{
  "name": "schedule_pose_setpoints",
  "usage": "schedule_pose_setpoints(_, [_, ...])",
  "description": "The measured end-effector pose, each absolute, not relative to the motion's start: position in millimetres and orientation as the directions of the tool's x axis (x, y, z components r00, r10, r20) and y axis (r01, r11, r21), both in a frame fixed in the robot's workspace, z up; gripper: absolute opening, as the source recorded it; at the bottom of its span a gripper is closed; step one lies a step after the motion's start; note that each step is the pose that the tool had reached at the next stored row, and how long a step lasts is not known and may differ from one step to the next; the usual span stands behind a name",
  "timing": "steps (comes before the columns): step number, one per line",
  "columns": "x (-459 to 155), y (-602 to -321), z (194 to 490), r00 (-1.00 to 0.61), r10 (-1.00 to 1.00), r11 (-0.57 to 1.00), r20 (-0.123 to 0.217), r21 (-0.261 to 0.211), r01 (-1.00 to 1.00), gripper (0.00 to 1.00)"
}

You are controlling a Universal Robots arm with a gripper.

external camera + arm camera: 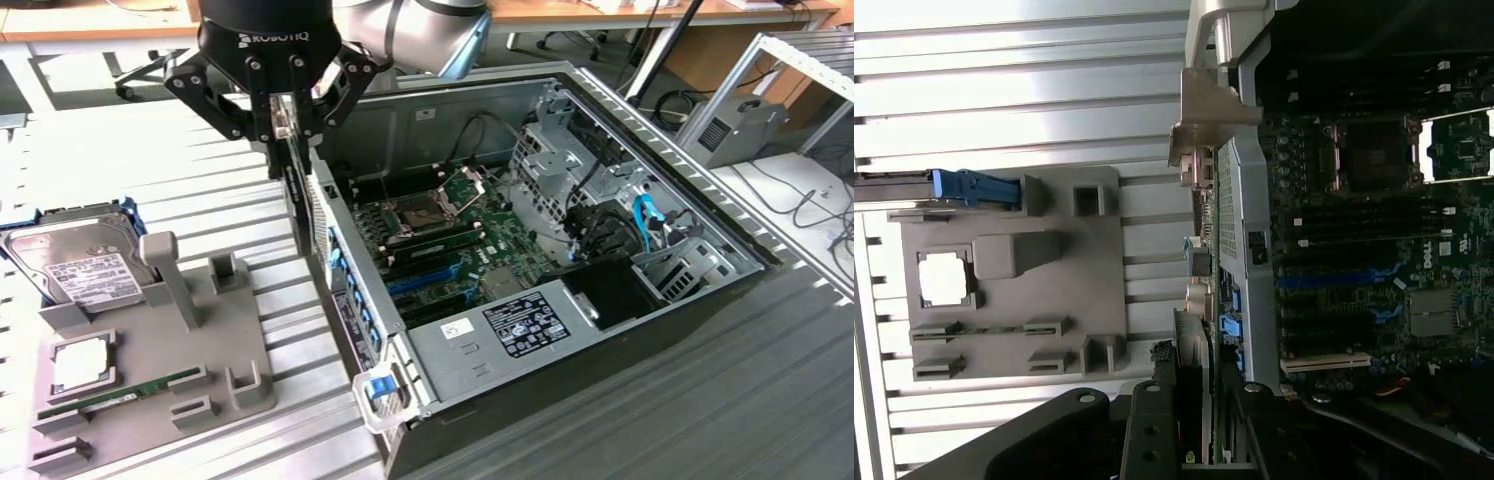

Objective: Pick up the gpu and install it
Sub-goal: 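Pick up the gpu and move the gpu toward the slot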

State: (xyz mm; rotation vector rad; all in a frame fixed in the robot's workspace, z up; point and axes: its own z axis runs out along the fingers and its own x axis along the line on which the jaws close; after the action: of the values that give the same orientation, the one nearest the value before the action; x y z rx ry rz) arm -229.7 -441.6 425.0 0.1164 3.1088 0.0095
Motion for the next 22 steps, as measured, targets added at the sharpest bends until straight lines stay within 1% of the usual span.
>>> schedule_pose_setpoints(22, [-216, -442, 425, -0.997, 0.075, 0.997, -0.03, 0.007, 0.075, 0.27])
